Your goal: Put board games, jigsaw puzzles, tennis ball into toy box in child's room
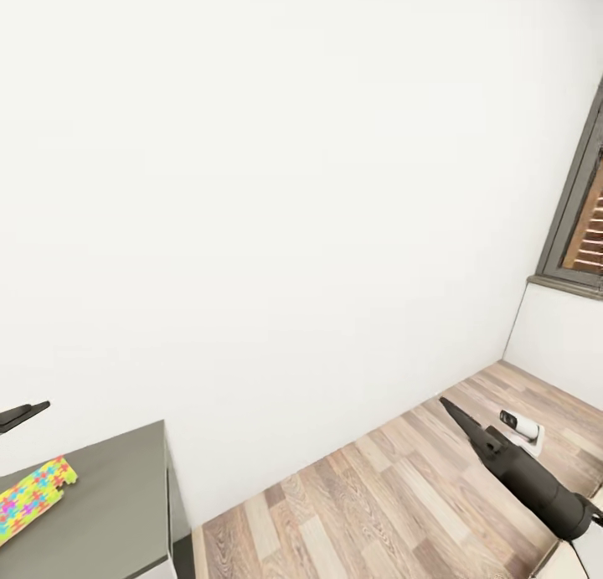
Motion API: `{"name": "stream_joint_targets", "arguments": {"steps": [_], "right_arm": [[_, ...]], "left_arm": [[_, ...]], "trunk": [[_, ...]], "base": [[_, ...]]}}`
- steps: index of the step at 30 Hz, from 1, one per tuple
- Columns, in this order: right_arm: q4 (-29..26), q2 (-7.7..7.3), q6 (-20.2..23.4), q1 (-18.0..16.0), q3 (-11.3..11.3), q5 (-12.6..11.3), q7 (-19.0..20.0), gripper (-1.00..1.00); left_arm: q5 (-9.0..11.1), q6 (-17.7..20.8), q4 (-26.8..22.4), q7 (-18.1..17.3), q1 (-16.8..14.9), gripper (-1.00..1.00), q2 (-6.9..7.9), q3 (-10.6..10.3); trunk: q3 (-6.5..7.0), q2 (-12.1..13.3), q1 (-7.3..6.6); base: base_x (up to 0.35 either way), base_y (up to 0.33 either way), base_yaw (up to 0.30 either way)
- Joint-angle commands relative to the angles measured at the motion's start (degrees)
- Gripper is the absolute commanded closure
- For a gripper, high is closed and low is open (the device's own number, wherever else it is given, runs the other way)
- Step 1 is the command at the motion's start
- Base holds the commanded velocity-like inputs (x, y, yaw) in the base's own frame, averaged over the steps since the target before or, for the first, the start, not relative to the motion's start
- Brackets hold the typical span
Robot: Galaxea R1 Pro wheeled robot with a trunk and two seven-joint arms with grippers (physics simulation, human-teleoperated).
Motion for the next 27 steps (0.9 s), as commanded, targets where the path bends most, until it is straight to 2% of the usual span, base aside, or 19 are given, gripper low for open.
{"name": "stream_joint_targets", "arguments": {"steps": [1, 4, 5, 8, 9, 11, 12, 14, 17, 21, 27], "right_arm": [[0.10, -0.09, 1.37, -0.03, -0.02, -0.33, -1.58, -1.00], [0.24, -0.30, 4.86, 0.02, -0.78, -0.22, -7.39, -1.00], [0.31, -0.57, 6.01, 0.03, -2.00, -0.18, -10.65, -1.00], [0.57, -2.17, 7.90, 0.29, -8.29, 0.60, -20.70, -1.00], [0.61, -2.38, 8.23, 0.54, -9.41, 0.90, -22.04, -1.00], [0.81, -2.68, 9.76, 2.80, -13.77, 2.53, -26.15, -1.00], [0.86, -2.67, 10.05, 3.46, -14.82, 3.09, -26.95, -1.00], [0.96, -2.45, 10.78, 5.40, -18.41, 5.97, -29.70, -1.00], [1.19, -1.87, 11.11, 6.29, -20.30, 9.15, -31.41, -1.00], [4.23, 0.40, 10.85, 7.02, -22.91, 13.06, -32.39, -1.00], [12.58, 1.91, 10.59, 7.32, -28.34, 13.65, -32.19, -1.00]], "left_arm": [[-0.09, 0.61, -0.01, -0.27, 0.00, -1.00, -0.11, 0.01], [-0.09, 0.61, -0.01, -0.27, 0.00, -1.00, -0.32, -0.02], [-0.09, 0.61, -0.01, -0.27, 0.00, -1.00, -0.39, -0.02], [-0.09, 0.61, -0.01, -0.27, 0.01, -1.00, -0.50, -0.58], [-0.11, 0.61, -0.01, -0.27, 0.01, -1.00, -0.51, -0.80], [-0.15, 0.58, -0.04, -0.27, 0.01, -1.00, -0.53, -1.94], [-0.16, 0.57, -0.05, -0.27, 0.01, -1.00, -0.56, -2.31], [-0.25, -0.10, -0.07, -0.27, 0.01, -1.00, -0.96, -4.27], [-0.39, -1.51, -0.09, -0.27, -0.04, -1.00, -1.45, -6.38], [-0.50, -2.63, -0.09, -0.27, -0.07, -1.00, -1.79, -8.60], [-0.63, -2.96, -0.09, -0.27, -0.10, -1.00, -2.48, -9.92]], "trunk": [[0.03, -0.04, 0.02], [0.17, -0.04, 0.02], [0.22, -0.04, 0.02], [0.38, -0.04, 0.02], [0.44, -0.04, 0.02], [0.55, -0.04, 0.02], [0.61, -0.04, 0.02], [0.70, -0.04, 0.02], [0.80, -0.04, 0.02], [0.85, -0.04, 0.02], [0.86, -0.04, 0.02]], "base": [[0.000, 0.000, -0.257], [0.000, 0.000, -0.256], [0.000, 0.000, -0.256], [0.000, 0.000, -0.253], [0.000, 0.000, -0.249], [0.000, 0.000, -0.243], [0.000, 0.000, -0.235], [0.000, 0.000, -0.201], [0.000, 0.000, -0.137], [0.000, 0.000, -0.045], [0.000, 0.000, -0.008]]}}
